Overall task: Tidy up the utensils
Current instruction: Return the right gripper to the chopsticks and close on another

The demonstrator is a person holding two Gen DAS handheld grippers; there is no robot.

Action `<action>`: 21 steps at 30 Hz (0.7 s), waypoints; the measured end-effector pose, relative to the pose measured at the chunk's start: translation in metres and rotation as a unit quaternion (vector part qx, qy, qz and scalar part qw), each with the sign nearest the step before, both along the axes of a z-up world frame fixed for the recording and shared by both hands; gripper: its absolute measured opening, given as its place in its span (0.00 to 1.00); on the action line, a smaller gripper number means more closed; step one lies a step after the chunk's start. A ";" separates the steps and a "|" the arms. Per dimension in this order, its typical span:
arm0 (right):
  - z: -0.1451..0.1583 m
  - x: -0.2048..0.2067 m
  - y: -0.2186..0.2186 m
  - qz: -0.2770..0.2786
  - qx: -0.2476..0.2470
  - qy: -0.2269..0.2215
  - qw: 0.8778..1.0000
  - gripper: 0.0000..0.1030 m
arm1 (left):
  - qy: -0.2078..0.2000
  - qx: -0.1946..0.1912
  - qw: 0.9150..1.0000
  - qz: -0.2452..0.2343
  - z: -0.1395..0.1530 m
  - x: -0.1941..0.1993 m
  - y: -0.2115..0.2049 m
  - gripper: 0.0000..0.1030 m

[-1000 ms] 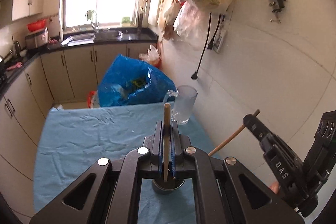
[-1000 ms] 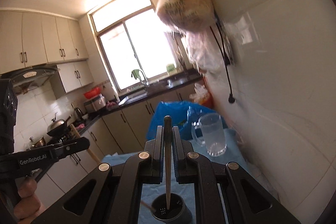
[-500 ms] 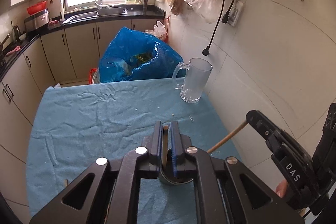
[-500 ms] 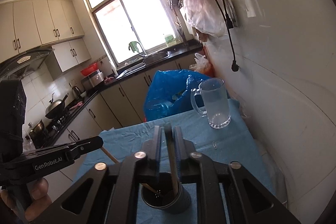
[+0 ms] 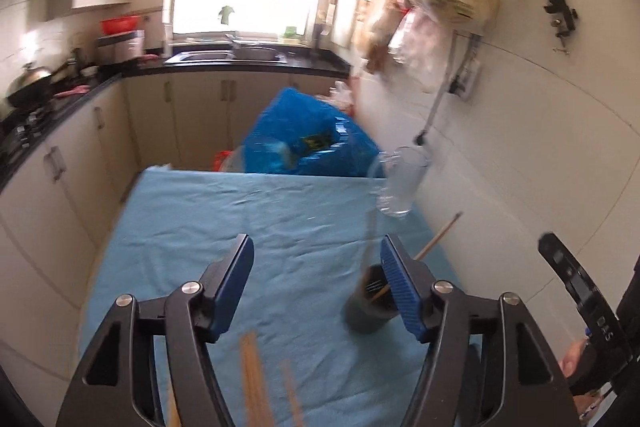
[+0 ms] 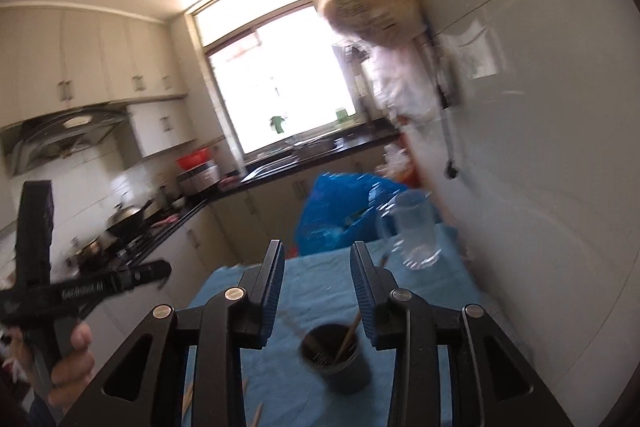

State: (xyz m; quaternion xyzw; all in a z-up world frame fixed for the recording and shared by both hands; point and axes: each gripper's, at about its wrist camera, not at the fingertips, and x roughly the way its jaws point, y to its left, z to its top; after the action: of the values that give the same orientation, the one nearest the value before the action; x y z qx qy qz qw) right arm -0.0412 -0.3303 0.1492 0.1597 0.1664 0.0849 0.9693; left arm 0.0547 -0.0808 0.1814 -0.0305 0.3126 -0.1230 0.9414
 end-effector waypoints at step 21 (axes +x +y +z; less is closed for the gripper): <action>-0.160 0.103 0.184 0.233 0.015 0.330 0.915 0.12 | 0.238 -0.008 0.956 0.173 -0.188 -0.008 0.194 0.53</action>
State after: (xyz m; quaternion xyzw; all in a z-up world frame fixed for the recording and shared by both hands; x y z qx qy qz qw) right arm 0.0613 -0.1465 -0.0110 0.1496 0.5077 0.2533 0.8097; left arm 0.0471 0.1134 -0.0065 -0.1199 0.5167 0.0503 0.8462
